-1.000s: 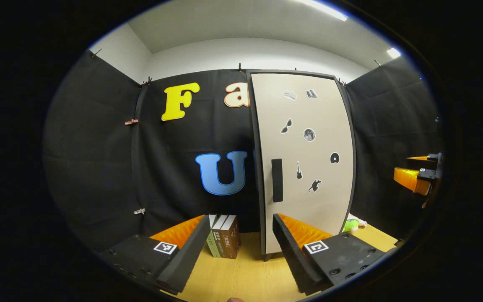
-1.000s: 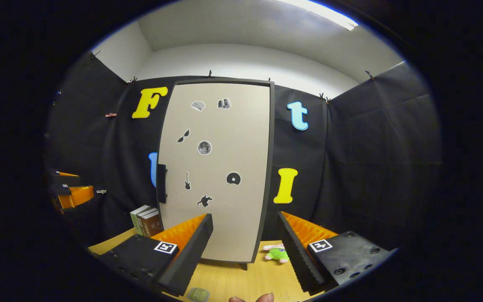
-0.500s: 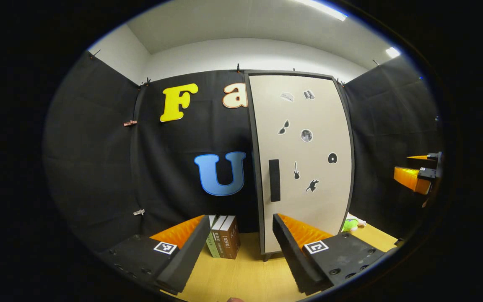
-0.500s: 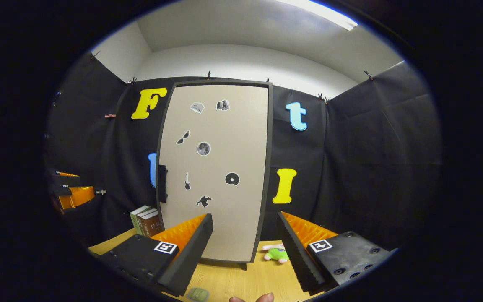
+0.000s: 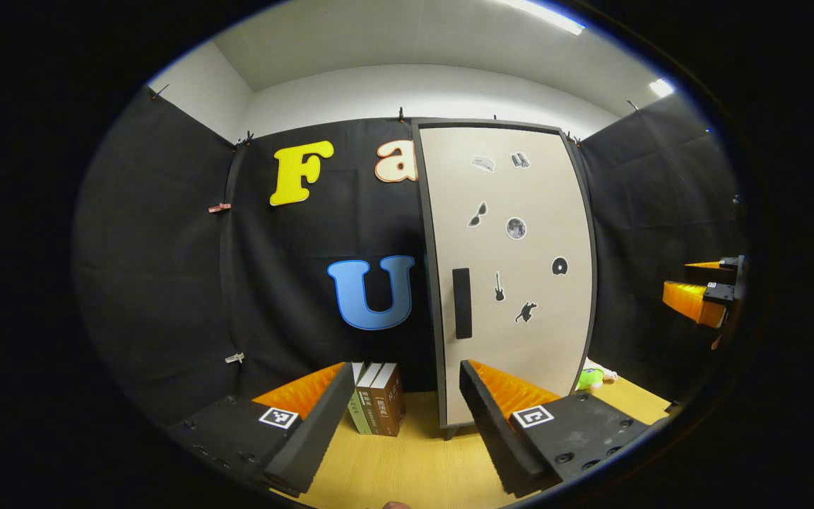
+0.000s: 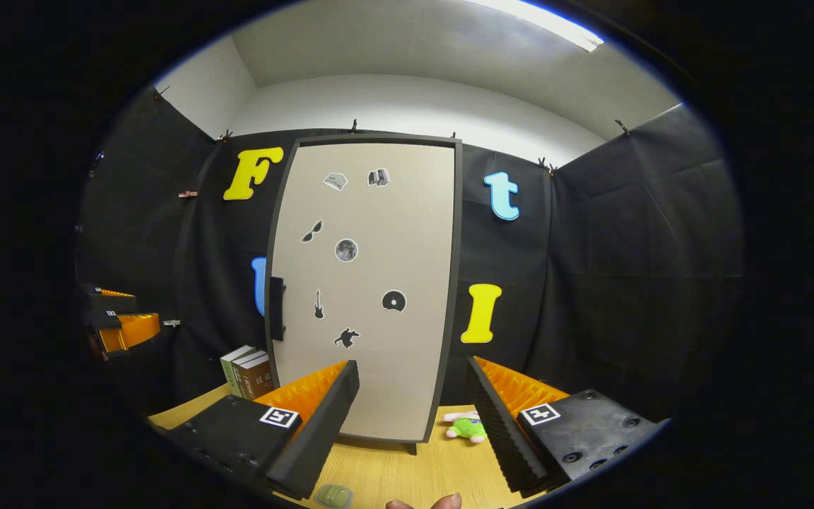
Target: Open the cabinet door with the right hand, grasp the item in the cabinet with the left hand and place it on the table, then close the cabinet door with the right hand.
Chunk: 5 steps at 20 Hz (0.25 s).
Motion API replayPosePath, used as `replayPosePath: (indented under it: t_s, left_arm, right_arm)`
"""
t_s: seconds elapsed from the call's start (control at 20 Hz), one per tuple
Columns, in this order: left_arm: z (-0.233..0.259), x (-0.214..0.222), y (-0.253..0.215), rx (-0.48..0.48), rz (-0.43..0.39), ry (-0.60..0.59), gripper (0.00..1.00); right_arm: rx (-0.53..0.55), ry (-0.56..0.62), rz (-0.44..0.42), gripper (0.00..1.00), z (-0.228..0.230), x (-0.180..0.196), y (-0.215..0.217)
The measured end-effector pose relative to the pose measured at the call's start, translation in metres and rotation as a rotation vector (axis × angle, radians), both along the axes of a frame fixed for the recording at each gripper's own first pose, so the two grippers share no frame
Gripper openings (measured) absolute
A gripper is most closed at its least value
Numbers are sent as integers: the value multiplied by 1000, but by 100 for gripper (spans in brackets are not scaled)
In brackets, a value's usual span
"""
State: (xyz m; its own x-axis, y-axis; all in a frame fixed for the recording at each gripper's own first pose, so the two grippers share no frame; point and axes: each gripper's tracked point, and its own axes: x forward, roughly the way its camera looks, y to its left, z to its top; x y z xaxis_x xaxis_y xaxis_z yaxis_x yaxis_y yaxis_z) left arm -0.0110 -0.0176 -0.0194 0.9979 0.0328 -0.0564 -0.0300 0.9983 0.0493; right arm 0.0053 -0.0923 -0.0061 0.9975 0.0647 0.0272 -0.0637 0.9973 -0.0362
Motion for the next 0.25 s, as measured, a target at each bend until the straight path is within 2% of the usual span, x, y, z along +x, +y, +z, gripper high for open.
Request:
replayPosePath:
  t_s: [0.25]
  left_arm:
    - [0,0,2,1,4,1,94]
  right_arm:
    - [4,1,-2,98,-1,0,-2]
